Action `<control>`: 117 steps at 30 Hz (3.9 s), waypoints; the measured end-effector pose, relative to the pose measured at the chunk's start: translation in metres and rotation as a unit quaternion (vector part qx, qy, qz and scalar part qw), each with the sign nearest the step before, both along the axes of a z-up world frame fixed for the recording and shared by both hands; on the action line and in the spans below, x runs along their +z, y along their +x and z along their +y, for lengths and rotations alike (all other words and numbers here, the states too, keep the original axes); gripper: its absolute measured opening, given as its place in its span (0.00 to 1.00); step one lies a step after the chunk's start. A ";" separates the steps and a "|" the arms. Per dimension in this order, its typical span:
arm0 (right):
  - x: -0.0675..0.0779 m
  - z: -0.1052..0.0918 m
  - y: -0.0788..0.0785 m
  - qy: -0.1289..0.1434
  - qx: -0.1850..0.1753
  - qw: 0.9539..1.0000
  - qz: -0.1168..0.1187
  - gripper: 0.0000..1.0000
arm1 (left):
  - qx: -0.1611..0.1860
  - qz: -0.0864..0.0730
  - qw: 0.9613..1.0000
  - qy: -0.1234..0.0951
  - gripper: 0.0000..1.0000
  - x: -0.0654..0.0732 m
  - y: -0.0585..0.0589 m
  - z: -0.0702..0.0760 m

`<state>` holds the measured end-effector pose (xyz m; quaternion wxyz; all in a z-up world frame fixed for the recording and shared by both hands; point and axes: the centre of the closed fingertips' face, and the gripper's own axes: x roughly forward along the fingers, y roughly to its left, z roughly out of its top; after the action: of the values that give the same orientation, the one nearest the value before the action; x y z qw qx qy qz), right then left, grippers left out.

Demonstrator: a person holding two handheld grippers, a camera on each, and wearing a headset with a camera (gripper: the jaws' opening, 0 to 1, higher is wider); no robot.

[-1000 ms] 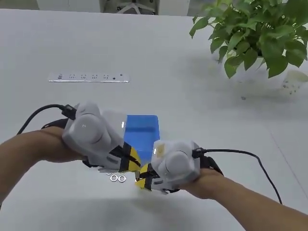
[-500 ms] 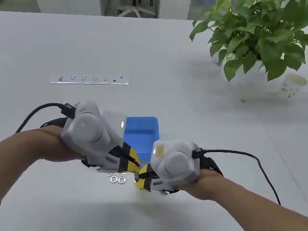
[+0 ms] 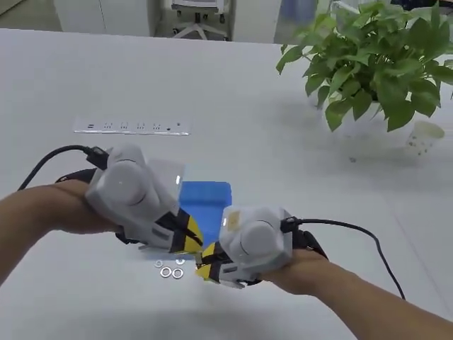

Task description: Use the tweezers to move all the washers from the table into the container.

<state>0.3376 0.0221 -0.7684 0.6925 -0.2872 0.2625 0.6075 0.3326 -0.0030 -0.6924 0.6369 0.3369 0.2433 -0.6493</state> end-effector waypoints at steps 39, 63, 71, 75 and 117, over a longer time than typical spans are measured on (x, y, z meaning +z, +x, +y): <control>0.031 0.000 0.064 0.000 -0.006 0.999 -0.039 0.09 | -0.001 -0.049 0.999 0.000 0.06 0.031 0.055 -0.002; 0.005 0.002 0.093 -0.006 -0.008 0.999 -0.032 0.09 | 0.012 -0.042 0.999 0.004 0.06 0.005 0.086 0.003; -0.006 0.003 0.097 -0.007 -0.009 1.000 -0.023 0.09 | 0.012 -0.034 0.999 0.006 0.06 -0.004 0.089 0.004; -0.011 0.003 0.100 -0.007 -0.010 1.000 -0.021 0.09 | 0.014 -0.029 0.999 0.005 0.06 -0.009 0.092 0.006; -0.004 0.006 0.103 -0.004 -0.005 1.000 -0.026 0.10 | 0.011 -0.030 0.999 0.011 0.06 -0.002 0.094 0.009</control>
<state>0.4403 0.0278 -0.7722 0.7013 -0.3044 0.2482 0.5950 0.4267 0.0057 -0.6943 0.6473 0.3608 0.2350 -0.6290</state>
